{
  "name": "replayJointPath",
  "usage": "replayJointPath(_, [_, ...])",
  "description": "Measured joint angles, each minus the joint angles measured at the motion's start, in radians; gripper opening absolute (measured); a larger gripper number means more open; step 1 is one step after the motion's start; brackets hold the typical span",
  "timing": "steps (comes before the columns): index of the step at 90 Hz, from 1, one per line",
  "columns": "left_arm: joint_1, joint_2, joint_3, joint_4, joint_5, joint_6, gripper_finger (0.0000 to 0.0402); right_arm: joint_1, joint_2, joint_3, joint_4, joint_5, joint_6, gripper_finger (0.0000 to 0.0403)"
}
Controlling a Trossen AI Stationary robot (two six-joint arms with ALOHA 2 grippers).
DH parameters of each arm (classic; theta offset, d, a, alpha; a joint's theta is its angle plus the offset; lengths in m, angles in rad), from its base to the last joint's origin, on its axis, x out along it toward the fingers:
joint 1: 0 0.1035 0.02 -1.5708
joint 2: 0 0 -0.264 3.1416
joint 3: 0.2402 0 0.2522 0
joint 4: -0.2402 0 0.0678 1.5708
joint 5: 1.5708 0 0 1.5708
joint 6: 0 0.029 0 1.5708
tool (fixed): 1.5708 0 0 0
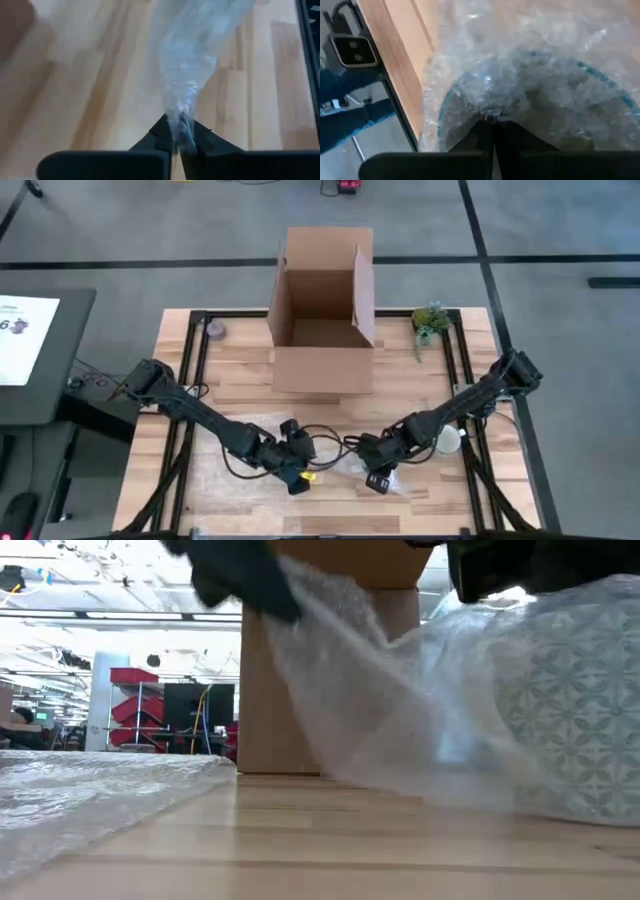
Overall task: Wrap mug
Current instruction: Wrap the blue patterned mug with the right transparent bubble wrap
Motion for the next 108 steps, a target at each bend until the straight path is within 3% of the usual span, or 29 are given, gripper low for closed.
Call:
replayJointPath(15, [-0.004,0.0,0.077,-0.07,-0.038,0.056,0.0,0.0,-0.001,0.093,-0.141,0.007,0.019,0.0])
replayJointPath(33, [-0.004,0.0,0.083,-0.074,-0.05,0.068,0.0,-0.002,-0.001,0.217,-0.339,0.083,0.032,0.0])
replayJointPath(52, [-0.004,0.0,0.082,-0.072,-0.056,0.061,0.0,-0.002,0.003,0.243,-0.332,0.228,0.127,0.0])
replayJointPath(87, [-0.007,0.0,0.108,-0.004,-0.071,0.055,0.0,0.013,0.212,0.243,-0.281,0.231,0.113,0.0])
replayJointPath(108, [-0.014,0.0,0.118,0.046,-0.073,0.059,0.0,0.027,0.192,0.293,-0.351,0.219,0.095,0.0])
